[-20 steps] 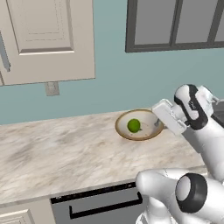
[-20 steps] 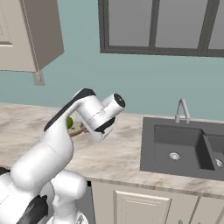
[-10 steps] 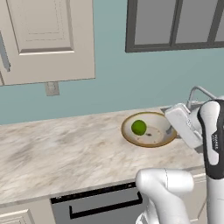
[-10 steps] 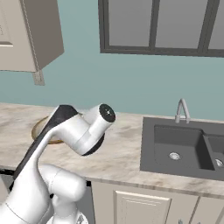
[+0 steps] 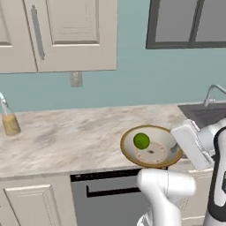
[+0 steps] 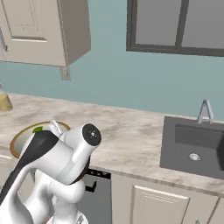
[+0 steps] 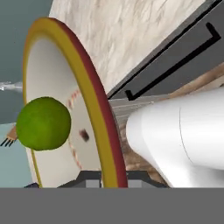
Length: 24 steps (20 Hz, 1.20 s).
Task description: Move the glass cup from next to the sink to the open cabinet. Then, move the bowl with the lime to the fridge to clear the area for faucet cleaning.
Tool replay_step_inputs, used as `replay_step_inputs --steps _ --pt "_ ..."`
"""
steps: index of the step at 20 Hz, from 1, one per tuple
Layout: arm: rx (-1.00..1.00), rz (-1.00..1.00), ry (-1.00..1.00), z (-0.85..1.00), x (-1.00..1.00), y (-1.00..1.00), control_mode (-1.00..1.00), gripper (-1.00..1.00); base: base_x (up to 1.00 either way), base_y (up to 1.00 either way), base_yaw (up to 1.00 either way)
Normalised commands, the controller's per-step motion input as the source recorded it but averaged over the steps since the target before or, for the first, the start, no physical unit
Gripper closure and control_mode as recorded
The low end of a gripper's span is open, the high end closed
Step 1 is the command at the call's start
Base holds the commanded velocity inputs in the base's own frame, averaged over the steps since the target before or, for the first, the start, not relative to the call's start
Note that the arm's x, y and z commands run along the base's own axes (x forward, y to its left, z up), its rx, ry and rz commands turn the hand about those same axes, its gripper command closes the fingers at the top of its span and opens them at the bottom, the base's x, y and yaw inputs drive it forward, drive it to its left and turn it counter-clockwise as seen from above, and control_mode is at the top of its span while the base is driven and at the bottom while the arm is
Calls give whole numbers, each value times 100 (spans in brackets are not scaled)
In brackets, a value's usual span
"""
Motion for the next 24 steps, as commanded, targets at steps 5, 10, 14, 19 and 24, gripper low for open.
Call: replay_step_inputs --steps 5,10,14,19,24 --pt "0 0 0 0 0 0 100 100 -35 95 67" --pt "0 0 0 0 0 0 100 100 -7 100 69" --pt "0 0 0 0 0 0 100 100 8 98 61" --pt "0 0 0 0 0 0 100 100 15 93 61" --pt "0 0 0 0 0 0 100 100 17 81 65"
